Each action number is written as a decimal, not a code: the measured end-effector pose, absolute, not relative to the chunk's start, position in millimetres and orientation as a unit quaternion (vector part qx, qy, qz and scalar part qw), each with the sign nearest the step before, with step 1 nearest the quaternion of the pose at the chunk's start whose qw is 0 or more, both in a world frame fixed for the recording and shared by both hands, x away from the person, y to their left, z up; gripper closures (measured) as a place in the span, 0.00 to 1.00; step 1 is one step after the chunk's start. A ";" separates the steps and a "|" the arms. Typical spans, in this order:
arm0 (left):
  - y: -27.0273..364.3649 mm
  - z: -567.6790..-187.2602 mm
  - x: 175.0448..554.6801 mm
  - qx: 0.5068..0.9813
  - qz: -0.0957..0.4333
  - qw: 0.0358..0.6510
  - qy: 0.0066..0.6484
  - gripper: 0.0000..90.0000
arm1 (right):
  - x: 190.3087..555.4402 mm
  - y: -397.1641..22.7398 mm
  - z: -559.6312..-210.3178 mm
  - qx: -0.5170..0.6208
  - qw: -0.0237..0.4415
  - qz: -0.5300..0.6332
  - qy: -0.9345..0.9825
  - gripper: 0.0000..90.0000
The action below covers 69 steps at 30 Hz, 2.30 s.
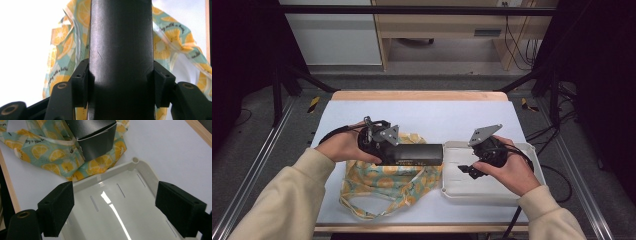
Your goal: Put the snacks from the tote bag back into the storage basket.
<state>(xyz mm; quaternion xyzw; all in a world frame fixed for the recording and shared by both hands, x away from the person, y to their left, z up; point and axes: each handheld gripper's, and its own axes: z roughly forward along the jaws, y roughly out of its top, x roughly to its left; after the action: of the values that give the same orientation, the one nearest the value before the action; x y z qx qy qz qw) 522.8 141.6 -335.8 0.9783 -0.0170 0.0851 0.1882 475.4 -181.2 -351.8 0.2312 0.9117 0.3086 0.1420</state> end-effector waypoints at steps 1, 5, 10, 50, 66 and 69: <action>140.7 -335.3 522.4 0.978 0.087 0.190 -0.014 0.48 | 476.0 -180.4 -351.0 0.229 0.142 0.308 0.912 0.17; 137.7 -336.1 521.2 0.979 0.082 0.186 -0.018 0.48 | 477.5 -176.9 -347.0 0.218 0.138 0.311 0.915 0.17; 132.0 -338.9 520.0 0.980 0.077 0.180 -0.020 0.48 | 478.9 -171.4 -342.5 0.203 0.130 0.298 0.924 0.17; 106.4 -344.2 511.2 0.980 0.066 0.180 -0.047 0.48 | 489.4 -134.6 -350.4 0.130 0.064 0.248 0.958 0.22; 98.7 -343.9 506.4 0.979 0.067 0.185 -0.059 0.48 | 495.6 -122.2 -364.2 0.111 0.045 0.200 0.972 0.41; 98.0 -344.5 506.3 0.979 0.067 0.182 -0.061 0.48 | 495.5 -120.6 -365.4 0.105 0.045 0.194 0.974 0.42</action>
<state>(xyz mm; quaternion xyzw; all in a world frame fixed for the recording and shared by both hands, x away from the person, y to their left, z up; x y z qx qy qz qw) 506.3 98.0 -344.5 0.9791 -0.0605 0.0671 0.1822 495.5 -120.6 -365.4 0.1051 0.9744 0.1937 0.0452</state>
